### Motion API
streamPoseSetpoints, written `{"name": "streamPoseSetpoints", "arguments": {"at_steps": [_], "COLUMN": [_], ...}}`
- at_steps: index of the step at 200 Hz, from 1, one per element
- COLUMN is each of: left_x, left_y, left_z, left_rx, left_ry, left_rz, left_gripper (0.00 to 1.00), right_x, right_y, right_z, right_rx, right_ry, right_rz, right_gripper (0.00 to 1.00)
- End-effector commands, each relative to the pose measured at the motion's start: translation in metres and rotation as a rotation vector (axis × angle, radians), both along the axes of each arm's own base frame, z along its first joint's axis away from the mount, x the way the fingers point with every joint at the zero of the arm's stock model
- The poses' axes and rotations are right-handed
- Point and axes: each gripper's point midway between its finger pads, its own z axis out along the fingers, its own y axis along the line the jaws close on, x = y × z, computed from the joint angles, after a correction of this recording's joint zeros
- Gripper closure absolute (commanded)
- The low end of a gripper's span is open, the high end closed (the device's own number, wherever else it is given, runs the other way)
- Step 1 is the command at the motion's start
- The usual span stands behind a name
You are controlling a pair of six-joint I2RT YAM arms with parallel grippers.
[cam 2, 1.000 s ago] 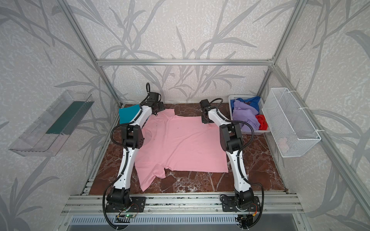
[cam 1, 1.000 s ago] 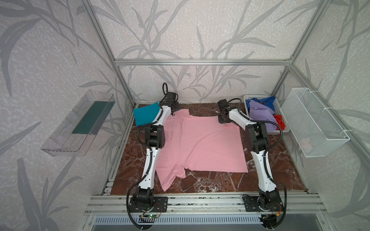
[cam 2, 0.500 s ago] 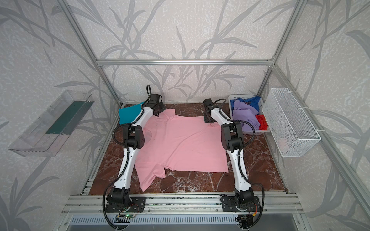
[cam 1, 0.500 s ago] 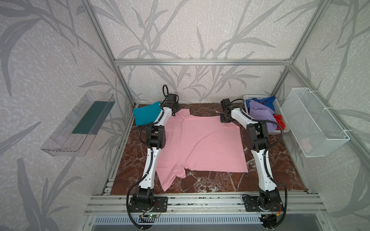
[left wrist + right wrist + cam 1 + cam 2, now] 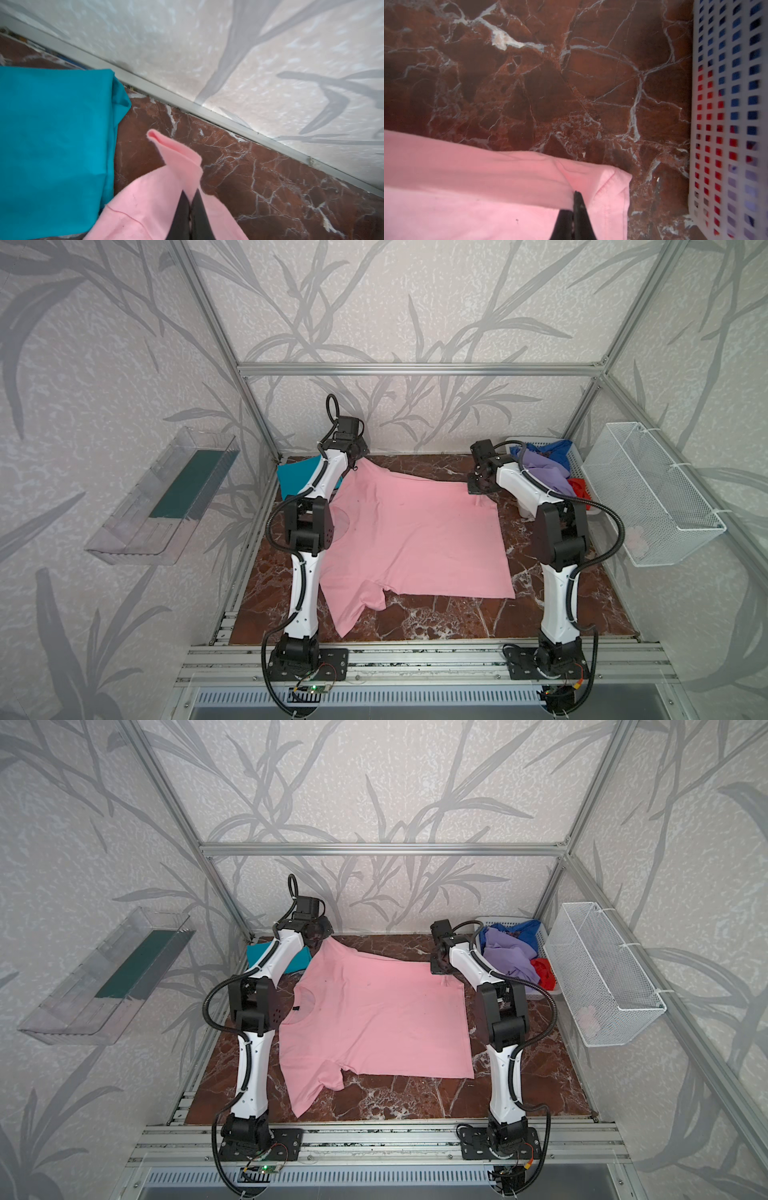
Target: Fold and stack the t-shirts
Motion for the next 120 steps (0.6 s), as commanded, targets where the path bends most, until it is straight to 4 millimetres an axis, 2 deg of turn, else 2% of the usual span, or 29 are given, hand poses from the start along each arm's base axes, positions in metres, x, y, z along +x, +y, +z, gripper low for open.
{"name": "streamPoseSetpoints", "arguments": {"at_steps": [1, 22, 43, 81, 120], "left_x": [-0.016, -0.047, -0.088, -0.165, -0.223], "left_y": [0.003, 0.010, 0.017, 0.026, 0.030], "left_z": [0.008, 0.007, -0.006, -0.048, -0.093], "left_rx": [0.001, -0.001, -0.007, -0.006, 0.009], "left_ry": [0.003, 0.035, 0.080, 0.202, 0.326], "left_rz": [-0.014, 0.012, 0.042, 0.081, 0.102], "left_gripper": [1.00, 1.00, 1.00, 1.00, 1.00], "right_x": [-0.014, -0.028, -0.045, -0.068, -0.082], "right_y": [0.001, -0.006, -0.011, -0.019, -0.030], "right_z": [0.005, 0.009, 0.008, 0.009, 0.001], "right_rx": [0.019, 0.001, -0.013, -0.040, -0.091], "right_ry": [0.018, 0.017, 0.055, 0.088, 0.115], "right_rz": [0.022, 0.017, 0.015, 0.023, 0.021], "right_gripper": [1.00, 1.00, 0.99, 0.97, 0.94]}}
